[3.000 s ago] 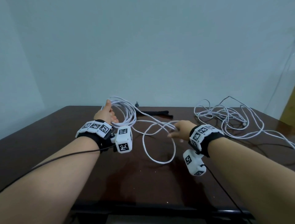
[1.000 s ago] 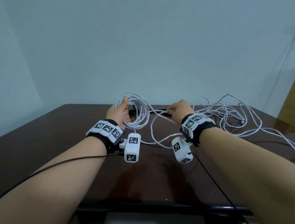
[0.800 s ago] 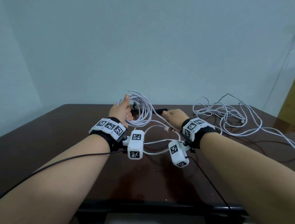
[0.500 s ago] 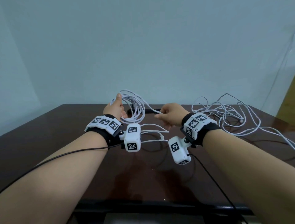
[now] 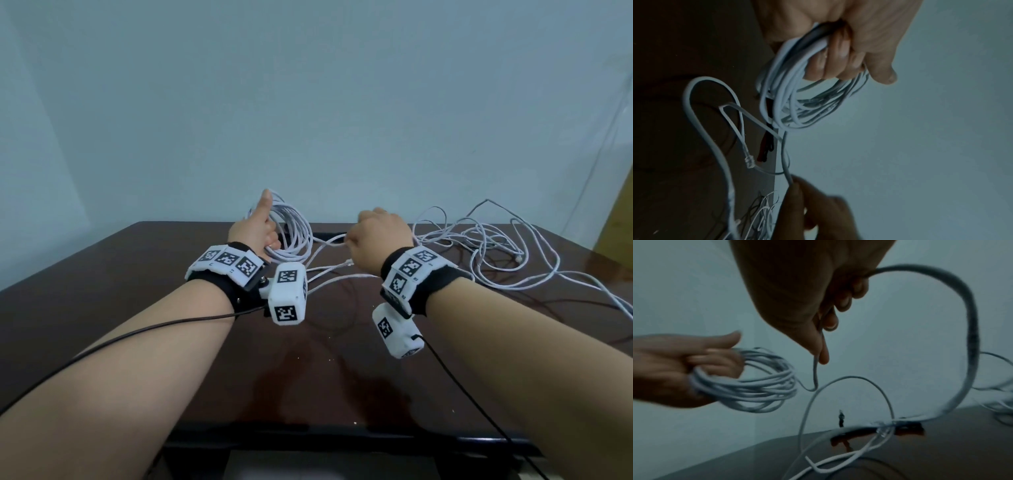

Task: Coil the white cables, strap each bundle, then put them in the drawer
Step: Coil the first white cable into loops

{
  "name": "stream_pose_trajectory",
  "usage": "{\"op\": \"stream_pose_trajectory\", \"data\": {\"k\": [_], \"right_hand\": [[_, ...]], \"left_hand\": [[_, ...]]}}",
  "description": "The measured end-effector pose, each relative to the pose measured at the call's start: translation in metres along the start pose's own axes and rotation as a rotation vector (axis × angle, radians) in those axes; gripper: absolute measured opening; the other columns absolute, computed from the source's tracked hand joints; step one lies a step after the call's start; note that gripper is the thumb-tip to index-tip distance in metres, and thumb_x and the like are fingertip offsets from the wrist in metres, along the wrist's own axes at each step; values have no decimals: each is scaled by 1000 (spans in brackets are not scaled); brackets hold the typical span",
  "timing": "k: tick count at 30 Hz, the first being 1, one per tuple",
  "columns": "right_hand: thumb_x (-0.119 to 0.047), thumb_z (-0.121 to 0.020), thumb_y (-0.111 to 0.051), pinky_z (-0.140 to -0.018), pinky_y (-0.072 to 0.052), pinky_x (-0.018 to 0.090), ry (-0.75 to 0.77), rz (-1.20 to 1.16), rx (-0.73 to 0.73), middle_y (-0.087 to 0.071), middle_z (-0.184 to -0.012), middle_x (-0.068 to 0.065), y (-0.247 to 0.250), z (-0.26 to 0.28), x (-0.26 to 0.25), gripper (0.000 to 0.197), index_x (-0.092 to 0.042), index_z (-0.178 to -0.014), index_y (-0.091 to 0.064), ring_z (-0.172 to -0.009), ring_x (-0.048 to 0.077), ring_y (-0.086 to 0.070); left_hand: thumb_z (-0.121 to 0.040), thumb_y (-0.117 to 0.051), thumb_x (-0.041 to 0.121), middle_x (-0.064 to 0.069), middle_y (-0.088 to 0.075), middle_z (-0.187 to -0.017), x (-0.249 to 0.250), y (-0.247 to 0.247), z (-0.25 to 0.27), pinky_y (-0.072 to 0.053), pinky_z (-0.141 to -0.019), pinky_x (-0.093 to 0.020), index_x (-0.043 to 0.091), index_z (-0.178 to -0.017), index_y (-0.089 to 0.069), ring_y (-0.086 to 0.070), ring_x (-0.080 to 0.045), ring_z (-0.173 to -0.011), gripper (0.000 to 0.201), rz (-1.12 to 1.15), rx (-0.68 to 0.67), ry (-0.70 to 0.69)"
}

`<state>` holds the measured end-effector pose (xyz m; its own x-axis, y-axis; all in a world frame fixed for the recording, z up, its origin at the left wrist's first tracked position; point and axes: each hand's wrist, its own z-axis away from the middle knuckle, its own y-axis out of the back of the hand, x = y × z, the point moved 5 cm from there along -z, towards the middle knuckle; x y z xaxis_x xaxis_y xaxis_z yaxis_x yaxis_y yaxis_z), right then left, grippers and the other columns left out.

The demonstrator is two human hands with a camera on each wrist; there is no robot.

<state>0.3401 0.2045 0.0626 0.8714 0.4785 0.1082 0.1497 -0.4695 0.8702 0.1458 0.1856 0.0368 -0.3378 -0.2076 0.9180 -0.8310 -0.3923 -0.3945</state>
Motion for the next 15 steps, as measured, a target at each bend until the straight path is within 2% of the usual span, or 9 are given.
{"op": "stream_pose_trajectory", "data": {"k": [2, 3, 5, 7, 8, 10, 12, 13, 15], "right_hand": [[-22, -90, -46, -74, -31, 28, 163, 35, 13, -60, -96, 2, 9, -2, -21, 28, -19, -98, -72, -100, 24, -49], [-23, -90, -47, -74, -31, 28, 219, 19, -5, -60, -98, 2, 13, -3, -29, 26, -19, -98, -72, -101, 23, -48], [-23, -89, -52, -74, -34, 27, 304, -42, -68, -60, -100, 1, 17, -6, -42, 21, -19, -97, -71, -104, 21, -48], [-15, -86, -56, -77, -44, 31, 359, -161, -129, -62, -98, 2, 21, -7, -52, 14, -17, -92, -68, -99, 21, -52], [-9, -83, -56, -76, -46, 33, 371, -254, -154, -62, -94, 3, 22, -8, -55, 11, -17, -88, -63, -92, 22, -55], [0, -80, -54, -71, -42, 30, 358, -433, -183, -58, -85, 2, 23, -9, -55, 21, -19, -85, -47, -80, 22, -52], [4, -78, -54, -70, -40, 26, 337, -557, -177, -57, -86, 2, 25, -10, -53, 27, -19, -86, -41, -78, 20, -51], [4, -76, -56, -69, -41, 24, 322, -596, -158, -59, -89, 4, 28, -11, -51, 29, -19, -86, -41, -78, 20, -52], [1, -74, -63, -64, -42, 23, 257, -631, -97, -60, -89, 4, 35, -13, -43, 31, -19, -86, -42, -77, 19, -53]], "left_hand": [[-80, -63, 58, 4, -30, -37, 2, -7, 3, -24, -42, -21, 20, -57, -37, -23, -8, -32, 52, -127, 1, -62], [-80, -61, 60, 6, -31, -37, 2, -9, 4, -25, -41, -21, 20, -55, -35, -26, -9, -31, 54, -198, 8, -92], [-81, -58, 63, 4, -42, -39, 1, -11, 4, -34, -41, -20, 16, -55, -44, -36, -11, -33, 55, -340, 20, -130], [-79, -58, 65, -2, -60, -53, -1, -15, 6, -51, -54, -28, 14, -61, -55, -55, -19, -45, 54, -414, 4, -155], [-77, -59, 66, -8, -67, -65, -2, -18, 6, -56, -65, -36, 14, -67, -60, -64, -26, -58, 53, -434, -13, -168], [-79, -61, 59, -16, -72, -82, -5, -26, 7, -57, -79, -46, 14, -76, -65, -70, -33, -81, 44, -443, -54, -172], [-88, -58, 35, -18, -70, -82, -8, -32, 10, -56, -80, -48, 13, -76, -64, -68, -35, -86, 26, -428, -92, -168], [-91, -54, 27, -18, -68, -81, -9, -35, 11, -55, -79, -47, 12, -75, -63, -67, -35, -87, 24, -448, -110, -169], [-94, -46, 31, -20, -68, -79, -11, -41, 13, -56, -72, -44, 8, -75, -63, -68, -36, -81, 35, -508, -169, -167]]}}
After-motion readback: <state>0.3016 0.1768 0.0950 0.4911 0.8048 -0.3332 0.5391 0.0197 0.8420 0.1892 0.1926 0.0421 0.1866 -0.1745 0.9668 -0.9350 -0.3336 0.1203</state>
